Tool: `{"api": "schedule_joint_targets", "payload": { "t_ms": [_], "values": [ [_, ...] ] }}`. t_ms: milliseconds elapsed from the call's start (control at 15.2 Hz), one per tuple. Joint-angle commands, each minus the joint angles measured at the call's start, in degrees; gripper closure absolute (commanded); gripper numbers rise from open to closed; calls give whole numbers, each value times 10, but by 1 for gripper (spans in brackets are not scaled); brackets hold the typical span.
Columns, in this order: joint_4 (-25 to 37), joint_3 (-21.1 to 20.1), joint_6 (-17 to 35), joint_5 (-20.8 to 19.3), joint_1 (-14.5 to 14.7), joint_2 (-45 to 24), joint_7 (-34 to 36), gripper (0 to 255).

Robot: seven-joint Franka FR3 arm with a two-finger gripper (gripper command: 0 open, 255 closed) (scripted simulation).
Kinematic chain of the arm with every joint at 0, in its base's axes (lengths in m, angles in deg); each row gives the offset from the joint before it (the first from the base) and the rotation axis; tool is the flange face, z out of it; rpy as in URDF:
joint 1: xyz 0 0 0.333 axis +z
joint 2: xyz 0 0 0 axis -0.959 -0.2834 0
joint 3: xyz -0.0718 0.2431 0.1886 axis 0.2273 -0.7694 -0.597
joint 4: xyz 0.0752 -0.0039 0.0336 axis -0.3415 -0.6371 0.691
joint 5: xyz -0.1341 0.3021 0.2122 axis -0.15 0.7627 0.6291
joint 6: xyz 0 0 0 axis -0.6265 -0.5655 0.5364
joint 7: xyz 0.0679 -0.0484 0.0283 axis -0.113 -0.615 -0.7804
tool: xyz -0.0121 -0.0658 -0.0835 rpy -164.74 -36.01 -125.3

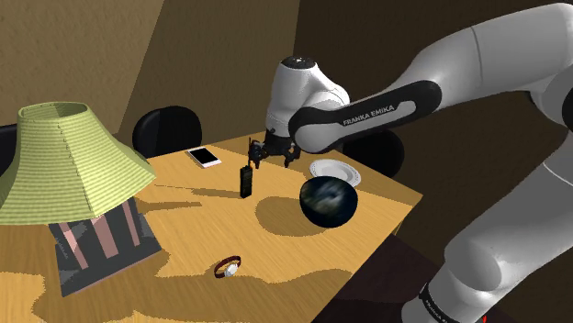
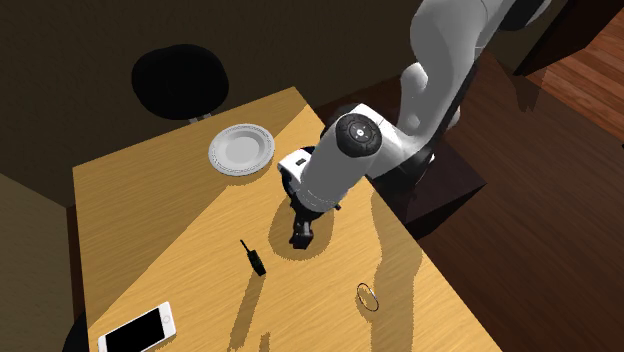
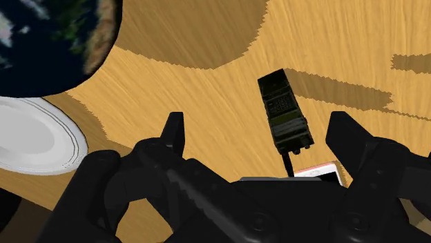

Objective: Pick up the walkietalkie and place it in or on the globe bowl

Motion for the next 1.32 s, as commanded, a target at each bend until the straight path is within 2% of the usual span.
{"api": "schedule_joint_targets", "payload": {
  "t_ms": [0, 132, 396, 924, 1254],
  "values": [
    [38, -20, 6, -69, -12, -58, 87, 0],
    [82, -24, 0, -137, -8, -115, 162, 0],
    [179, 1, -28, -246, 31, -220, 284, 0],
    [192, 26, -2, -293, 46, -271, 313, 0],
    [192, 27, -2, -293, 46, -271, 313, 0]
  ]
}}
